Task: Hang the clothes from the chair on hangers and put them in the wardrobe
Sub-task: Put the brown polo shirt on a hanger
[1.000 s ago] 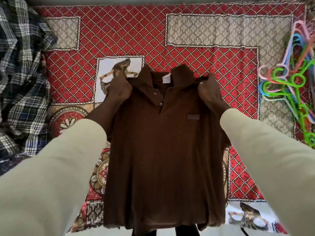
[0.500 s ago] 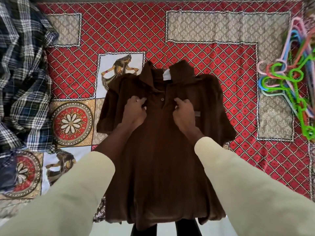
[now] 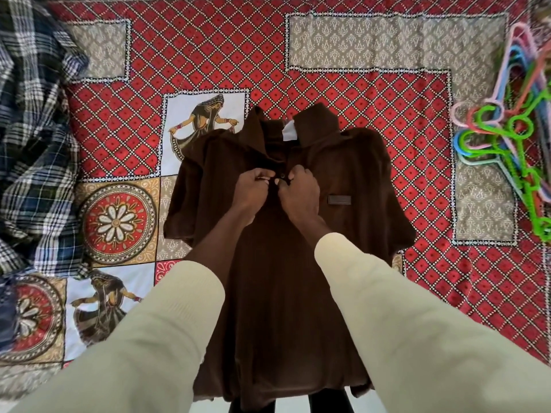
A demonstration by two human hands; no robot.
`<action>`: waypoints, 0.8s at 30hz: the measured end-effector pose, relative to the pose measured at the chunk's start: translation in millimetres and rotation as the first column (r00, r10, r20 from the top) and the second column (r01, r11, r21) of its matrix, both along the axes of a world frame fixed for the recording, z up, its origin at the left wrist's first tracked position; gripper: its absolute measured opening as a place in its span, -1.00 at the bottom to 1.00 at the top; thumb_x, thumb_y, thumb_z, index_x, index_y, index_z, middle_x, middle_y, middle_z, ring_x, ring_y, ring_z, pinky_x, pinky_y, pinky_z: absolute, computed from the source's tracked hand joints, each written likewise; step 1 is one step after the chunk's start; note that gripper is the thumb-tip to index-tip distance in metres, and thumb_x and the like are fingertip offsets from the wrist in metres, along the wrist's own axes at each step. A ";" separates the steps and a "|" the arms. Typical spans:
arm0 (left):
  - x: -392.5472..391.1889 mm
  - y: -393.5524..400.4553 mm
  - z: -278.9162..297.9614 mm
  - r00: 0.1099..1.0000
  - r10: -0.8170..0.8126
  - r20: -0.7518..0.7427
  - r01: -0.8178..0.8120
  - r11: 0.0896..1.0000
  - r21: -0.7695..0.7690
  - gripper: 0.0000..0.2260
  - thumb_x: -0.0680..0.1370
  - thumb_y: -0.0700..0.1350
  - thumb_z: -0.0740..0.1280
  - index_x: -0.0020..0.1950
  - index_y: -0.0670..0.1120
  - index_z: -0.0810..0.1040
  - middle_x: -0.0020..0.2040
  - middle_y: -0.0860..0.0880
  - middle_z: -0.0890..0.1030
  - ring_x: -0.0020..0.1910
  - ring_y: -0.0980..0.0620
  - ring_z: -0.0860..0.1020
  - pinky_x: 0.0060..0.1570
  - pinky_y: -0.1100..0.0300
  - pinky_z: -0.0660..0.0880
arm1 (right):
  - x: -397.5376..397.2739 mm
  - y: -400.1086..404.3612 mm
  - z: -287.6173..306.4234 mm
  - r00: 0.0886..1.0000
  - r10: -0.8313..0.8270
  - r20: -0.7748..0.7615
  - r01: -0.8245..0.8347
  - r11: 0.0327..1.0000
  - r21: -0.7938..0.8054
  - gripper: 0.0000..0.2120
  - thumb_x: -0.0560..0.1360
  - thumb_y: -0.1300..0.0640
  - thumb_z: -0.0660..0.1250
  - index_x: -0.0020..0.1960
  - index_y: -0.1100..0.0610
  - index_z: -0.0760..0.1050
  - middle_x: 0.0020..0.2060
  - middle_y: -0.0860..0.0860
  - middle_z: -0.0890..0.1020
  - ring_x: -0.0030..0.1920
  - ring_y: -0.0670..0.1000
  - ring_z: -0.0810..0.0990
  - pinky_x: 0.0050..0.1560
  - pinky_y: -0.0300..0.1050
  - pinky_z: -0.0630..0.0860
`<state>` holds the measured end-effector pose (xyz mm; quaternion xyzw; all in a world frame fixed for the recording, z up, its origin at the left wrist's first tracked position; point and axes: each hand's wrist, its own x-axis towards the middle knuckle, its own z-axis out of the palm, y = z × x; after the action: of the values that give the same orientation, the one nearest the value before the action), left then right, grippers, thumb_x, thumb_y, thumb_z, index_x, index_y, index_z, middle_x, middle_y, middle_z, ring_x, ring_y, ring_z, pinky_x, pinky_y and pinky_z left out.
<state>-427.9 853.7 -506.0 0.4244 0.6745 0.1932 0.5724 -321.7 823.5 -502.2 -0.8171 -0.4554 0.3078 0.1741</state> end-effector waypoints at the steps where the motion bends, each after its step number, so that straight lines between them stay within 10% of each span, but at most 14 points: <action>1: -0.2 1.0 -0.5 1.000 -0.006 -0.007 0.006 1.000 -0.006 -0.76 0.58 -0.28 0.22 0.01 -0.03 0.63 -0.02 0.04 0.65 0.01 0.08 0.59 -0.12 0.33 0.46 | 1.6 -1.5 -0.4 0.999 0.001 -0.035 0.000 1.000 0.008 -0.78 0.52 0.06 0.37 0.06 0.18 0.48 -0.01 0.10 0.55 0.02 0.11 0.52 0.02 -0.03 0.43; 8: 20.2 -13.0 15.2 0.863 -0.171 -0.475 0.345 0.887 0.307 -0.79 0.57 -0.22 0.24 0.17 -0.16 0.56 0.12 -0.14 0.53 0.13 -0.07 0.47 0.10 0.17 0.40 | 37.6 -8.5 17.7 0.980 -0.048 -0.193 0.060 0.996 0.061 -0.88 0.51 0.18 0.27 -0.06 0.10 0.59 -0.13 0.04 0.66 -0.07 0.07 0.60 -0.03 0.01 0.56; 14: 116.0 -17.3 32.4 0.797 -0.378 -0.471 0.577 0.707 0.410 -0.75 0.52 -0.24 0.26 0.17 -0.18 0.58 0.10 -0.19 0.56 0.14 -0.22 0.50 0.17 -0.11 0.46 | 145.6 -32.8 46.5 0.996 -0.080 0.031 0.074 0.986 0.151 -0.87 0.50 0.27 0.26 -0.04 0.22 0.58 -0.09 0.15 0.62 -0.06 0.17 0.56 -0.06 0.00 0.47; 24: 299.7 -19.2 71.4 0.717 -0.551 -0.428 0.697 0.593 0.404 -0.64 0.55 -0.25 0.26 0.35 -0.20 0.49 0.29 -0.19 0.51 0.31 -0.18 0.42 0.33 0.01 0.32 | 354.0 -47.2 74.9 0.836 -0.276 0.474 0.186 0.956 0.229 -0.79 0.36 0.26 0.32 -0.02 0.26 0.57 -0.09 0.25 0.59 -0.10 0.30 0.57 -0.15 0.05 0.47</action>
<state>-128.2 834.5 -434.6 0.7987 0.4659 0.1025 0.3667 32.3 776.3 -427.3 -0.8993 -0.4077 0.0213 0.1565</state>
